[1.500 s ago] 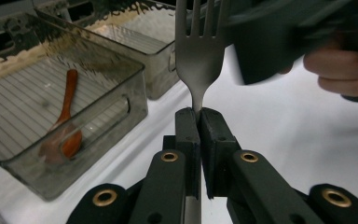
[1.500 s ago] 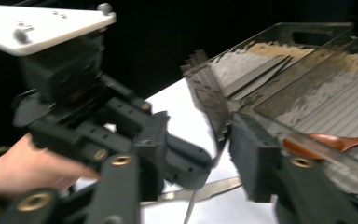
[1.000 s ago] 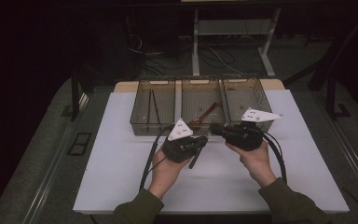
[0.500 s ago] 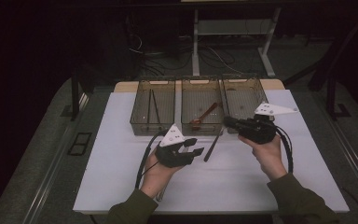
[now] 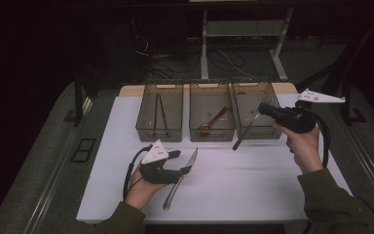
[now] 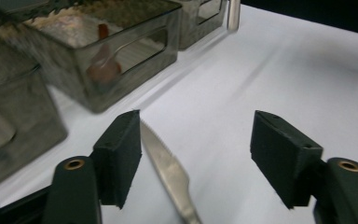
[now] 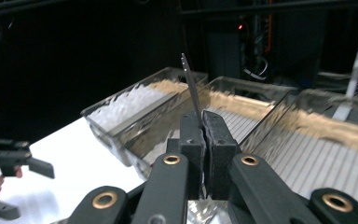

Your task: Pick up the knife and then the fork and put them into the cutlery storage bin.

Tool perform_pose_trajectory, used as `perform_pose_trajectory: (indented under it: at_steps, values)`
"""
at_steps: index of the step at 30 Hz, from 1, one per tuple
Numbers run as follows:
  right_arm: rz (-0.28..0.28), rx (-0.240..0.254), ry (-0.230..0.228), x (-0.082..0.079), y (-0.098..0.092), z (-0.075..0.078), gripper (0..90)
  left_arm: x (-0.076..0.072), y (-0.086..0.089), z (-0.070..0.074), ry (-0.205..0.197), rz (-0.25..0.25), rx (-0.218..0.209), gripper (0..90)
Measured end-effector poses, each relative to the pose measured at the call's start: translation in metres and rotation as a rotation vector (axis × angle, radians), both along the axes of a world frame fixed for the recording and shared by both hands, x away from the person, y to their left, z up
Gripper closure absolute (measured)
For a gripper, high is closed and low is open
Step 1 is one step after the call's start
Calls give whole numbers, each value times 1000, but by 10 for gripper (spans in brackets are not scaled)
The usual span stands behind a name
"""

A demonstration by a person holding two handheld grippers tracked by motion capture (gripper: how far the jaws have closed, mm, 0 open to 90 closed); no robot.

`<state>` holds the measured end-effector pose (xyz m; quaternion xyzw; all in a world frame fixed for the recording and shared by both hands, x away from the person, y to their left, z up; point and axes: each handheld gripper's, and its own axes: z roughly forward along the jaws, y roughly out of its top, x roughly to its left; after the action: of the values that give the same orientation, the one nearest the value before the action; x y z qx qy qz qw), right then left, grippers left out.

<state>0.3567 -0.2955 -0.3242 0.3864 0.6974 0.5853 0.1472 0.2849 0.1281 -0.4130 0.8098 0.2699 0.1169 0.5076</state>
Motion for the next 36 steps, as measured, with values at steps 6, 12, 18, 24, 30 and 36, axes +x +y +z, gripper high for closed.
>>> perform_pose_trajectory:
  at_steps: [6, 12, 18, 24, 30, 36]
  values:
    - [-39, -1, -15, 16, -13, 17, 863, -8, 20, -9, 9, -6, -4, 245]
    - [-93, -24, -15, 37, -28, 31, 863, -14, 31, -12, 12, -5, -19, 185]
    - [-149, -37, 24, 61, -38, 26, 863, -13, 31, -12, -7, 31, -8, 126]
    - [-178, -60, 72, 83, -39, 9, 863, -12, 31, -12, -22, 67, 0, 29]
    - [-172, -99, 144, 99, -31, -12, 863, -11, 33, -11, 0, 95, -3, 0]
    - [-149, -114, 199, 105, -23, -32, 862, -11, 32, -12, 7, 80, 19, 0]
